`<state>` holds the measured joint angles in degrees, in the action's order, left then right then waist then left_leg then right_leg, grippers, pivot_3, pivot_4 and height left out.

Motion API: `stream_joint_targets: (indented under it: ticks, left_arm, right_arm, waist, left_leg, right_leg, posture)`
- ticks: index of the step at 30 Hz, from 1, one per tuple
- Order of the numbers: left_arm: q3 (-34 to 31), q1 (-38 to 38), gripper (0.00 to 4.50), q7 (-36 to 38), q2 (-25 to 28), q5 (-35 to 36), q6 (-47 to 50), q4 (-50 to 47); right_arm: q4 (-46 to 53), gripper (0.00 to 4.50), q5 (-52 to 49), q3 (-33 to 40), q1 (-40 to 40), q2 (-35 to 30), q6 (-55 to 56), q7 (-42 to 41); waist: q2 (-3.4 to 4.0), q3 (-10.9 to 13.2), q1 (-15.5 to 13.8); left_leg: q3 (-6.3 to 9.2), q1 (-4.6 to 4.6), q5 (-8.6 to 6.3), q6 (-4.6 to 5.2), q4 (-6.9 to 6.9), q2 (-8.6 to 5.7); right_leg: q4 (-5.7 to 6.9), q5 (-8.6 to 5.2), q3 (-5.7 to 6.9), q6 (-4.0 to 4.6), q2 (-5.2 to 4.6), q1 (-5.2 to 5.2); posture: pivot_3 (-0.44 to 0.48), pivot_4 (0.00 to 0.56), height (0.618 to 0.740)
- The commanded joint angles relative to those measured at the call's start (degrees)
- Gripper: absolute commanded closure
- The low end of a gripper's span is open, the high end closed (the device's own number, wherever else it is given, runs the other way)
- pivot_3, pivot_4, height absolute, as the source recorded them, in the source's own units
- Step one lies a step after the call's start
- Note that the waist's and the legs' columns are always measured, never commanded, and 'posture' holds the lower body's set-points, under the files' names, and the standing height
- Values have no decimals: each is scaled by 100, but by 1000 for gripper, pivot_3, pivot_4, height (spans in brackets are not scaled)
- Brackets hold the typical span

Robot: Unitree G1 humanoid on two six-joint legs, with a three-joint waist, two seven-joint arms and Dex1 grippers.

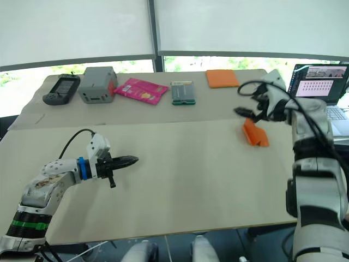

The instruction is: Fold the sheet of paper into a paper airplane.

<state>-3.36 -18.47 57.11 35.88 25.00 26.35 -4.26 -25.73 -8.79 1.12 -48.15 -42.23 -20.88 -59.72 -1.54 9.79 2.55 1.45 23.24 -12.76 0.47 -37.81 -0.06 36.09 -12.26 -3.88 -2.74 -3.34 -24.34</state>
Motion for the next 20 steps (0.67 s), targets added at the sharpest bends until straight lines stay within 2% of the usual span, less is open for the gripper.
stream_joint_targets:
  ticks: [1, 4, 7, 12, 14, 20]
  left_arm:
    - [-282, 45, 4500, -255, -6, 38, -174, -238]
    - [-320, 344, 4500, -351, -17, 80, -126, -536]
    - [-316, 601, 4500, -530, -51, 42, -81, -784]
    - [-226, 1388, 4500, -900, -119, -382, -527, -1071]
    - [-281, 1614, 4500, -1027, -182, -403, -582, -1184]
    - [-360, 1871, 4500, -1489, -508, -513, -805, -1151]
  right_arm:
    - [2750, 35, -938, 185, 1516, 79, -631, -196]
    - [4100, 35, -1524, 406, 2603, 478, -1176, 307]
    - [4528, 35, -1339, 281, 3227, 605, -979, 640]
    - [4431, 35, -866, 90, 4223, 1032, 100, 1164]
    - [4341, 35, -680, 18, 4459, 1109, 487, 1242]
    - [4197, 35, -548, -96, 4527, 1322, 791, 1465]
  waist:
    - [2, 0, -52]
    - [3, 0, -81]
    - [2, 0, -63]
    - [-12, -9, -54]
    - [-11, -8, -51]
    - [-11, -8, -49]
  left_leg:
    - [5, 2, 0, 0, -2, -2]
    - [30, 5, 0, 0, -2, -2]
    - [14, -5, 0, 0, -15, -5]
    - [-7, -42, 5, 4, -30, 9]
    - [-19, -34, 6, 4, -29, 10]
    - [-22, -35, 7, 3, -29, 14]
  right_leg:
    - [5, 0, 0, -1, -2, -2]
    - [5, -1, -7, -2, -11, -6]
    - [0, 9, -22, -15, -22, 5]
    - [-6, -7, -20, -45, -6, 39]
    - [5, -9, -19, -39, -4, 21]
    - [7, -5, -20, -31, 0, 22]
  posture:
    - [0, 150, 740]
    - [0, 150, 740]
    - [0, 150, 740]
    - [0, 150, 740]
    - [0, 150, 740]
    - [0, 150, 740]
